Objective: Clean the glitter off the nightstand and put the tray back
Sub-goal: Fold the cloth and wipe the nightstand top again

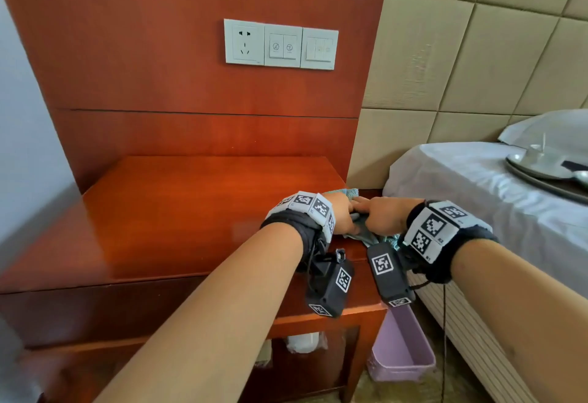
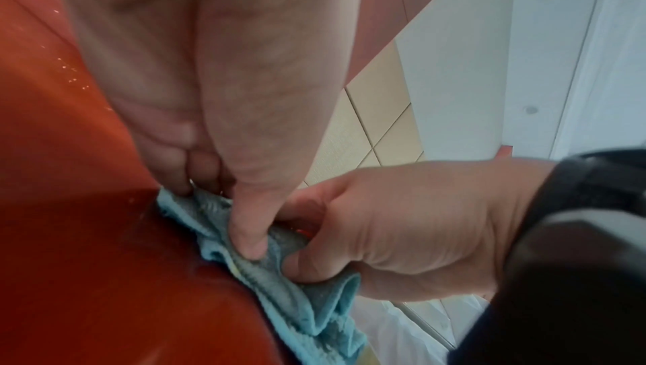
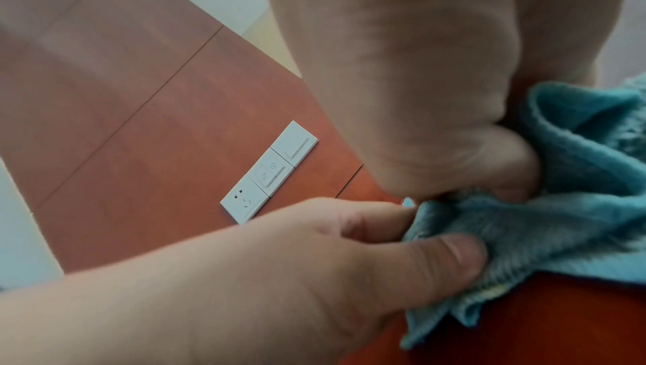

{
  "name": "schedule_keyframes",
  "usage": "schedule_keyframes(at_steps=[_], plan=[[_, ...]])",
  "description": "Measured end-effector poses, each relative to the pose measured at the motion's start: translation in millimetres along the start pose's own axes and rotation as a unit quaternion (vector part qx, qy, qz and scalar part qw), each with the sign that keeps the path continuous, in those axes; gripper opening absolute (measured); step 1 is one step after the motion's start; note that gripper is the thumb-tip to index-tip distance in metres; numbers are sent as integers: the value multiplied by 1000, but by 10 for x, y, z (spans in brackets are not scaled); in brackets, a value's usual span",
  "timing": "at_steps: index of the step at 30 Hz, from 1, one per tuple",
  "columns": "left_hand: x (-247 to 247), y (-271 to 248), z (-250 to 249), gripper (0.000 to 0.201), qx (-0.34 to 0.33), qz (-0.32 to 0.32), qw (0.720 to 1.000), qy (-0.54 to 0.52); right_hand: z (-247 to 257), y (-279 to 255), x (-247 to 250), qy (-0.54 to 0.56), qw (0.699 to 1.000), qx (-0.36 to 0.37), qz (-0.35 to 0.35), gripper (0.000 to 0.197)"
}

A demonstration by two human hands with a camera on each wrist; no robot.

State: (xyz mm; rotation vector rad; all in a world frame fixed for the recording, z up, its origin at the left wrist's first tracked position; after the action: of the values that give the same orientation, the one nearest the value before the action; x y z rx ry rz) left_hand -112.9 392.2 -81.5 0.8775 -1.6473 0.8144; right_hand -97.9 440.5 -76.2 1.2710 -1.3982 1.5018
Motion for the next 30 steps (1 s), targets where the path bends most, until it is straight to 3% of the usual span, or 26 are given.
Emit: schedule_keyframes(at_steps=[6, 10, 13, 18, 24, 30], plan=[[115, 444, 273, 26, 5, 48, 995, 82, 63, 506, 219, -25, 999, 7, 19, 51], [359, 848, 618, 15, -7, 38, 997, 60, 6, 1154, 426, -20, 1000, 11, 21, 53], [351, 1226, 1003, 39, 14, 45, 999, 23, -19, 1715, 476, -10, 1000, 5, 6, 57], [431, 1628, 1355, 40, 35, 38, 998, -37, -69, 2325, 574, 15, 999, -29, 7, 59], [624, 1851, 1472, 48, 44, 82, 993, -76, -197, 2538, 813, 28, 993, -72, 92, 41], [684, 1742, 1531, 38, 83, 132, 985, -76, -189, 2579, 860, 84, 989, -88, 85, 79]])
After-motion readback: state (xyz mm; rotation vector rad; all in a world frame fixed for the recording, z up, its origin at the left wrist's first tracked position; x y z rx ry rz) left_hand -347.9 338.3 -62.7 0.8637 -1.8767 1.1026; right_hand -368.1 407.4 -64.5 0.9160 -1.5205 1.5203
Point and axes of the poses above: each hand's wrist, its own y-axis towards the middle knuckle, its own x-axis out of the back of the hand, z = x × y, the point moved 10 cm from there along y, towards the middle knuckle, and after that the axes turned 5 degrees about -x, right-handed, at the moved point
